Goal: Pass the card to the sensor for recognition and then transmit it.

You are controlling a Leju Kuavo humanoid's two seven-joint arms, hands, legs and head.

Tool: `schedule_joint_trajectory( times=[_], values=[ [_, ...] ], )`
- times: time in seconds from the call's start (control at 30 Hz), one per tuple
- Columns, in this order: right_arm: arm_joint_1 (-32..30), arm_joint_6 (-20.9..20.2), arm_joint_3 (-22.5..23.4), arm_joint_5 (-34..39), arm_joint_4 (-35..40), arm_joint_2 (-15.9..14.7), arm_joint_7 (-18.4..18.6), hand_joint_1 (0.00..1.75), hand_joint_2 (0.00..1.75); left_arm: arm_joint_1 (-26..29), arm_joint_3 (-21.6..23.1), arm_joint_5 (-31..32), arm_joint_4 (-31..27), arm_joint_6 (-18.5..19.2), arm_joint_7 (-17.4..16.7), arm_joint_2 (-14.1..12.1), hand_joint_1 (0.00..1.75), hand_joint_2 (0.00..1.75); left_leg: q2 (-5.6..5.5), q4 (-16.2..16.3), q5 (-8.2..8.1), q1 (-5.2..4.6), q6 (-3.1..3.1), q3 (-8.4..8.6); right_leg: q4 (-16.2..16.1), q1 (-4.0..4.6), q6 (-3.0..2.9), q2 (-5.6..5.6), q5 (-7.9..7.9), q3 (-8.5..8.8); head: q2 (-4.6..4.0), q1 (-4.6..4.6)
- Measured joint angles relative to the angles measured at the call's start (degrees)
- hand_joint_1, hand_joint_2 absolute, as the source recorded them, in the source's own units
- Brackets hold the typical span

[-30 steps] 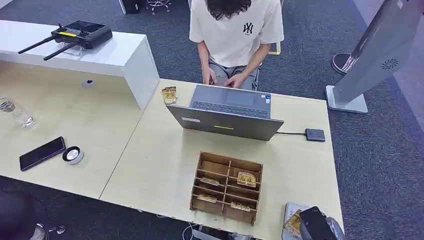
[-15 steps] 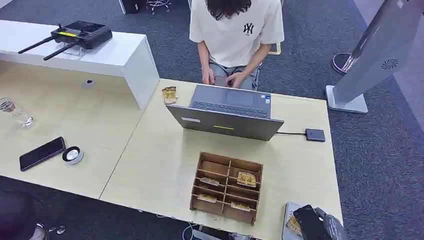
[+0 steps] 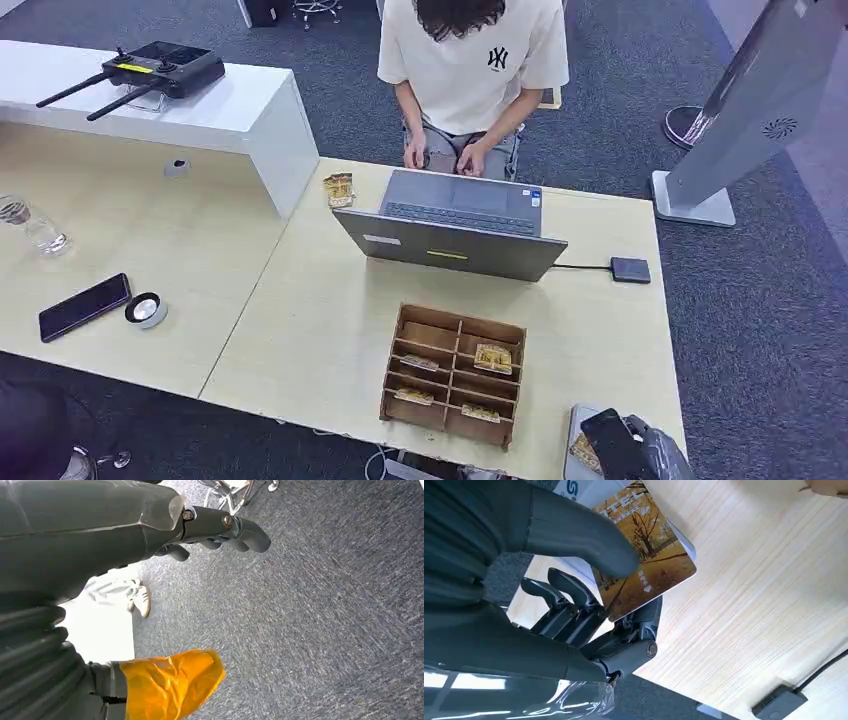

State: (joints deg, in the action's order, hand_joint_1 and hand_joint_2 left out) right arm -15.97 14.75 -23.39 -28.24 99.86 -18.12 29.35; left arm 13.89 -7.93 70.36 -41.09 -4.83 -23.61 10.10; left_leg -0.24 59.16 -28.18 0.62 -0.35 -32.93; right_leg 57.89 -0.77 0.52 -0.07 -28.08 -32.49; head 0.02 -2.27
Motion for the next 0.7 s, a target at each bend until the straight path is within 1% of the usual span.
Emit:
schedule_joint_trajectory(
  times=[0.7],
  values=[
    [0.0,0.0,0.0,0.0,-0.2,0.1,0.0,1.75,1.75,0.0,-0.3,0.0,0.0,0.0,0.0,0.0,0.0,1.75,0.0,0.0,0.0,0.0,0.0,0.0,0.0,0.0,0.0,0.0,0.0,0.0,0.0,0.0]
  ],
)
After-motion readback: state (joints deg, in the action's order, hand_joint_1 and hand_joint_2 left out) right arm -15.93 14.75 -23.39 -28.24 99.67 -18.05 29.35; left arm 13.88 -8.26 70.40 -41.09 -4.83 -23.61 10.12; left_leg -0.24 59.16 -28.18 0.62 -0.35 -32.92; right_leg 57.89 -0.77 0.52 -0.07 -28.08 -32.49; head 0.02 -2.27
